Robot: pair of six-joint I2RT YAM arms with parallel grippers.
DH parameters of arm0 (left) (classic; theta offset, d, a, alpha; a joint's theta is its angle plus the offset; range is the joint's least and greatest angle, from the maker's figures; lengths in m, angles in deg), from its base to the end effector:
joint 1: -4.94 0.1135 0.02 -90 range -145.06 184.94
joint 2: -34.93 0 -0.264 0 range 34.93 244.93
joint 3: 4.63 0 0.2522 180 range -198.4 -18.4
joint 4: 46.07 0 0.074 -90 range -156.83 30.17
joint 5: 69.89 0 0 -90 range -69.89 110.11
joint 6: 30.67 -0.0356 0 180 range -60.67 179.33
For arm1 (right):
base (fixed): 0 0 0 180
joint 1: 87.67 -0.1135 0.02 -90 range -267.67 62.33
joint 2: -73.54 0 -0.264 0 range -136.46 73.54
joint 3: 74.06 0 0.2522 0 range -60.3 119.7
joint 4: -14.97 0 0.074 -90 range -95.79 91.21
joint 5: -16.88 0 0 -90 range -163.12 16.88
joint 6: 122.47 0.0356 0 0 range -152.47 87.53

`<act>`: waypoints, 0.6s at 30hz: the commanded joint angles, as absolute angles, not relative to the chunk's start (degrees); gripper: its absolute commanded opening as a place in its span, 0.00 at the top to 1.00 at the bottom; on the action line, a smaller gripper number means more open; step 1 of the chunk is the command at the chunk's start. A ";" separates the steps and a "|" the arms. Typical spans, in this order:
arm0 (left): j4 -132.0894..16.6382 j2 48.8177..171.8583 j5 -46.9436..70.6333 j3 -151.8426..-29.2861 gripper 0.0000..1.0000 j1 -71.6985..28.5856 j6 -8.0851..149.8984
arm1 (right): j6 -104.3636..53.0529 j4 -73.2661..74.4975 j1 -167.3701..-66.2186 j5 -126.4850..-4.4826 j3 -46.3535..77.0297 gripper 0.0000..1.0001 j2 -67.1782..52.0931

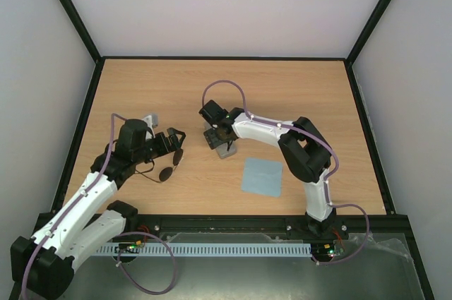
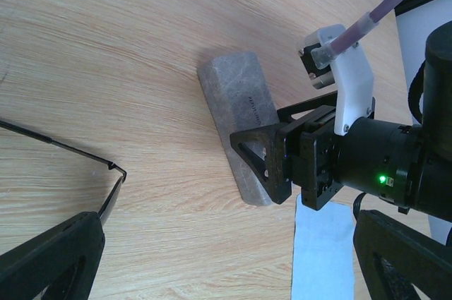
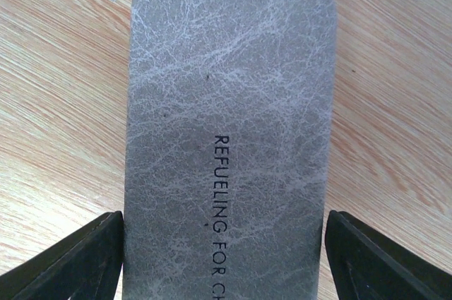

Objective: Organize the sunglasses
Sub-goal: Pick up the sunglasses case from the center of the board.

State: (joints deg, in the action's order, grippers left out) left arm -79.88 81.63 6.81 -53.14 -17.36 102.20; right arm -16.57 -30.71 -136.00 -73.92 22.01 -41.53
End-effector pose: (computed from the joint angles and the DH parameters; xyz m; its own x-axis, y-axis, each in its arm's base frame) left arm 0.1663 -0.0771 0.2560 -0.7334 -0.4148 -0.5386 0.0694 0.7424 -0.6663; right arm 0.2777 0.3113 0.1715 -0.7815 -0.4660 -0.4148 -0.5499 0.8286 0.1050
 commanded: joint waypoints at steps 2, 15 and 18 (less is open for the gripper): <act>-79.94 80.39 6.22 -52.44 0.01 -17.83 102.68 | -16.13 -32.01 -135.65 -74.74 20.82 0.24 -39.20; -79.71 80.34 6.56 -51.99 0.01 -18.71 103.35 | -14.40 -30.93 -134.52 -71.02 18.77 0.42 -33.27; -78.37 82.11 6.69 -52.00 0.01 -19.89 103.93 | -11.83 -28.28 -131.57 -63.86 16.11 0.42 -28.11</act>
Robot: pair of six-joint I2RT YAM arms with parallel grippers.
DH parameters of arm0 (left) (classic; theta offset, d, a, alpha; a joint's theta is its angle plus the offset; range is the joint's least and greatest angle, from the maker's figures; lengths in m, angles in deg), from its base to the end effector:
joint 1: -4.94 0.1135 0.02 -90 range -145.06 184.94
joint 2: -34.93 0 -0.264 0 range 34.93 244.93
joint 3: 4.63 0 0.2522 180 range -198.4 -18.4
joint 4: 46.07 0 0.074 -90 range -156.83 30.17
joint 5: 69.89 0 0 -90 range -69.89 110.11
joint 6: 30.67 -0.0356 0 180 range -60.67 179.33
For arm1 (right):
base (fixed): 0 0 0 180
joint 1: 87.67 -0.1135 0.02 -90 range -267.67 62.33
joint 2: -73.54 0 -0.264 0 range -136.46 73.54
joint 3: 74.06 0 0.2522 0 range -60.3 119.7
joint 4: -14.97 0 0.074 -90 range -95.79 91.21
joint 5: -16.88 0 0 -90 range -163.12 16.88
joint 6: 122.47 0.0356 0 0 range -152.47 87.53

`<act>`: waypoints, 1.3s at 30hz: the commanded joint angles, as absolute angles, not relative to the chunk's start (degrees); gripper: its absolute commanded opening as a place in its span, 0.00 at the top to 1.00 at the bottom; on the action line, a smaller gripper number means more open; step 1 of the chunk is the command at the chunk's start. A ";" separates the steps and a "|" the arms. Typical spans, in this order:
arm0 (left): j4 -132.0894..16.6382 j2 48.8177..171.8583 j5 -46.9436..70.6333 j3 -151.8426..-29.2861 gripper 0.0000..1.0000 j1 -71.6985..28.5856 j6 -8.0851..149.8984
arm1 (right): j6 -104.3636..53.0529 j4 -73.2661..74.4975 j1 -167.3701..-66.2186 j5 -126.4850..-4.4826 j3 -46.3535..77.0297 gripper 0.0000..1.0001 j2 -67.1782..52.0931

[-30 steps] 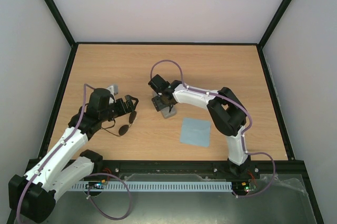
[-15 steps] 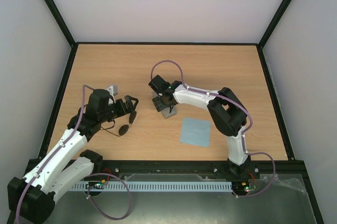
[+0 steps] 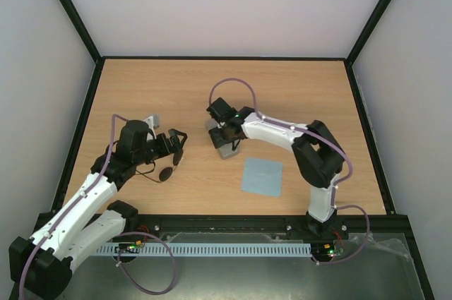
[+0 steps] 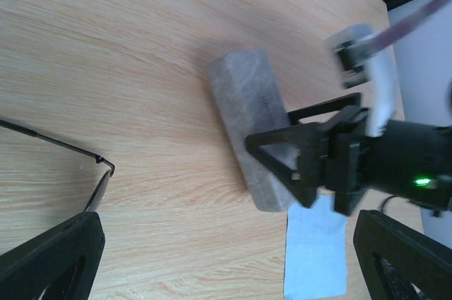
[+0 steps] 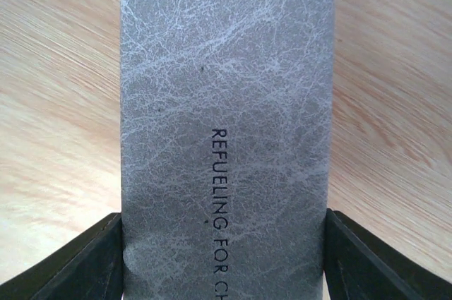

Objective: Organize the sunglasses
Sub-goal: Pick up the sunglasses case from the center of the board, then open the sunglasses case.

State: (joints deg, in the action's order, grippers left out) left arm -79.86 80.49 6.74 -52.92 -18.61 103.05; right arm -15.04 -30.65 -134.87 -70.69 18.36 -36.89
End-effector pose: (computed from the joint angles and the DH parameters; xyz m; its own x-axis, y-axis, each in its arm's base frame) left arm 0.1618 -0.0795 0.2580 -0.7360 -0.4127 -0.5367 0.0853 0.7298 -0.6783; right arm 0.2711 0.2950 0.1848 -0.8042 -0.4280 -0.4124 -0.5293 0.8314 0.1693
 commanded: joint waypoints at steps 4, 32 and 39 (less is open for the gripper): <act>-75.14 85.12 7.81 -53.14 0.01 -23.94 105.75 | -7.74 -22.71 -126.29 -50.86 10.70 0.43 -20.24; -65.66 94.52 15.67 -64.22 0.01 -36.67 113.06 | 23.69 16.93 -118.63 -15.85 -18.91 0.43 6.55; -64.13 94.84 16.15 -64.19 0.00 -38.89 114.08 | 24.42 18.02 -118.63 -16.05 -19.87 0.43 7.28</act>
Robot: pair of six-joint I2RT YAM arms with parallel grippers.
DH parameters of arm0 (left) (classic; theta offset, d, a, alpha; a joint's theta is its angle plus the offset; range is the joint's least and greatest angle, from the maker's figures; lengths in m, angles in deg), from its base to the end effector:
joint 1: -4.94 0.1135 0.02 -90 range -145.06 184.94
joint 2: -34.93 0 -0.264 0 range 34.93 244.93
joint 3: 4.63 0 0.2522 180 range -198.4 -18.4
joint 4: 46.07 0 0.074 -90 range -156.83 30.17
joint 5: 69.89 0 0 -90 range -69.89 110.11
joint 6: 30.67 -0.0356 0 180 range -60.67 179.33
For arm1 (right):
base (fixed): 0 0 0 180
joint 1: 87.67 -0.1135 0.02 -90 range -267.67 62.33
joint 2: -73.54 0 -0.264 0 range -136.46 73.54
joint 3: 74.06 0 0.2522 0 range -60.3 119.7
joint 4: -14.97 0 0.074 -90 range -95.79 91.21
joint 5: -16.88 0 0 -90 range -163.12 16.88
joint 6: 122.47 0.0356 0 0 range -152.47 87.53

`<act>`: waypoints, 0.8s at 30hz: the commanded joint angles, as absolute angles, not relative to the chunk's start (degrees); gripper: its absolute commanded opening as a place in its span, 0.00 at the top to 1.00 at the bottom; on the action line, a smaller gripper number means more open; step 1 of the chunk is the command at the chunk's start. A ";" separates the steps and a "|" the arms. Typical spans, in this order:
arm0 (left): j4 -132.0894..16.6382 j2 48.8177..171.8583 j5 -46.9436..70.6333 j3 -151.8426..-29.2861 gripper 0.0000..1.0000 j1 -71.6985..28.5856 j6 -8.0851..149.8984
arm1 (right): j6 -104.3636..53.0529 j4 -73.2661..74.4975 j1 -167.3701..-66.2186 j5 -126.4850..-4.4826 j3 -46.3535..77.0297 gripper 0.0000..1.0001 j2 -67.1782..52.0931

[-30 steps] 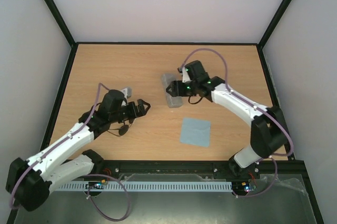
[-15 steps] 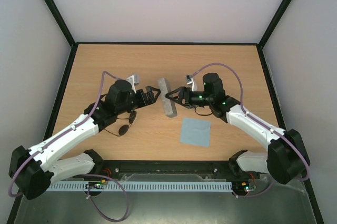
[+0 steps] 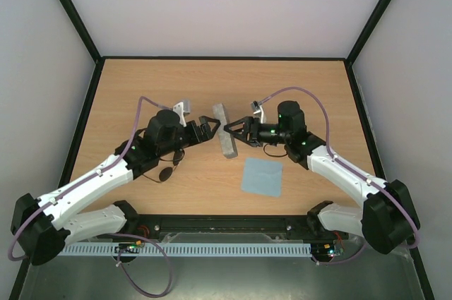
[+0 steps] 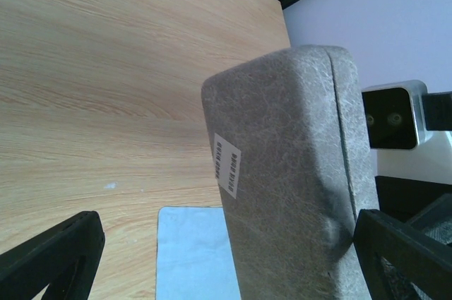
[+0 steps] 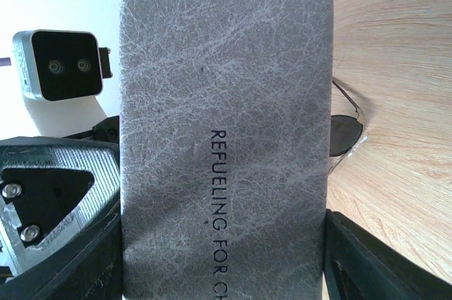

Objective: Organize the sunglasses
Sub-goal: Open the sunglasses case.

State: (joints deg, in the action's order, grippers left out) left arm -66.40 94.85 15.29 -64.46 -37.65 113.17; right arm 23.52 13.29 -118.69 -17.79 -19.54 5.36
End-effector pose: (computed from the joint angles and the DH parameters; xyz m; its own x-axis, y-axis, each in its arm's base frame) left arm 0.1765 -0.1663 0.3034 -0.7428 -0.4100 -0.5293 0.2247 0.5921 -0.7739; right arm 0.2059 0.1580 0.2741 -0.9333 -0.0110 -0.3591 -0.3562 0.1571 0.9211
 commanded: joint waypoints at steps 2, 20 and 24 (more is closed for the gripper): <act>-63.91 95.60 16.19 -64.15 0.00 -39.45 114.24 | 24.77 18.44 -118.62 -16.03 -19.95 0.43 7.35; -66.38 95.92 19.78 -59.89 0.00 -40.21 114.26 | 29.14 23.56 -118.30 -14.60 -16.63 0.47 7.28; -66.25 96.89 19.93 -59.36 0.00 -39.97 113.94 | 29.56 23.93 -117.60 -13.72 -16.05 0.47 7.10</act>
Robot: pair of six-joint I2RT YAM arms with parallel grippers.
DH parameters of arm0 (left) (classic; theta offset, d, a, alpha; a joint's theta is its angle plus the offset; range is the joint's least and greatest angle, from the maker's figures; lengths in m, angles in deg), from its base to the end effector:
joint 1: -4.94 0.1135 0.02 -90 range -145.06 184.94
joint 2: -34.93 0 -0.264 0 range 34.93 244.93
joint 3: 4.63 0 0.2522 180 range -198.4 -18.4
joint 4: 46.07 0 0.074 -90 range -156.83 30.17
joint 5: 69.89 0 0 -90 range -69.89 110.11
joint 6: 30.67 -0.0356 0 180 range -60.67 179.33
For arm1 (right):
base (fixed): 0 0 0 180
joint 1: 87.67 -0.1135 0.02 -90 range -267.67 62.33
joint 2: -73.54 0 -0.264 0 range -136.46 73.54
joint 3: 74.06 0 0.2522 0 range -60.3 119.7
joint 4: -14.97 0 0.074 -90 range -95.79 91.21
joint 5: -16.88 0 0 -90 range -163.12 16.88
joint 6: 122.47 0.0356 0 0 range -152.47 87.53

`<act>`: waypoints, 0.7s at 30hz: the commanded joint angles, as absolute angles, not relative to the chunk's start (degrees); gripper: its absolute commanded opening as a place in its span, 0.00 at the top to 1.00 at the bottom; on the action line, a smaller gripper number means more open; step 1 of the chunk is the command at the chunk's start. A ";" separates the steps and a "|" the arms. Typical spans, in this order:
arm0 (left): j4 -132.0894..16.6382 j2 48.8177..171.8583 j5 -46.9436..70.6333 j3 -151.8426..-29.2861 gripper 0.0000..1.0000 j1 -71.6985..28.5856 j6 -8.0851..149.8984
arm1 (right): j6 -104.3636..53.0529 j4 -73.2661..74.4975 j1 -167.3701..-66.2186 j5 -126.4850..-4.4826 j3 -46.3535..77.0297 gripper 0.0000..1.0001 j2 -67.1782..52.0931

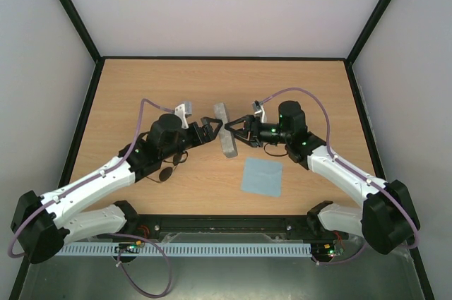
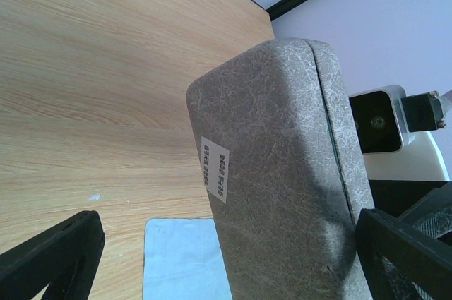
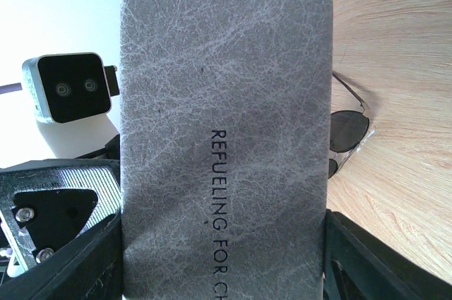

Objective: Organize the sunglasses
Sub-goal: Open the sunglasses case.

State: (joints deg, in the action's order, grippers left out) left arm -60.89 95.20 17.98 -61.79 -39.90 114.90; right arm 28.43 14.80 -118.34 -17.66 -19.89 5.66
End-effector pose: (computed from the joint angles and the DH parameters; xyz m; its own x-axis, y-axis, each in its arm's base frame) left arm 0.1729 -0.1738 0.2953 -0.7253 -0.4412 -0.5285 0.2325 0.5656 -0.7912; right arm 0.2061 0.1563 0.2757 -0.9541 0.0102 -0.2995 -0.2949 0.1457 0.9444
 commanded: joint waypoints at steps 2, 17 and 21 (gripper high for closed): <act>-66.33 97.38 19.93 -59.07 0.01 -39.73 113.70 | 29.58 23.89 -116.95 -13.42 -15.91 0.47 7.22; -65.99 97.67 18.08 -56.07 0.01 -36.42 112.76 | 30.55 24.83 -113.21 -11.10 -15.50 0.47 7.79; -65.64 97.16 17.64 -54.67 0.00 -35.58 112.78 | 30.46 24.76 -112.63 -10.64 -15.34 0.47 7.41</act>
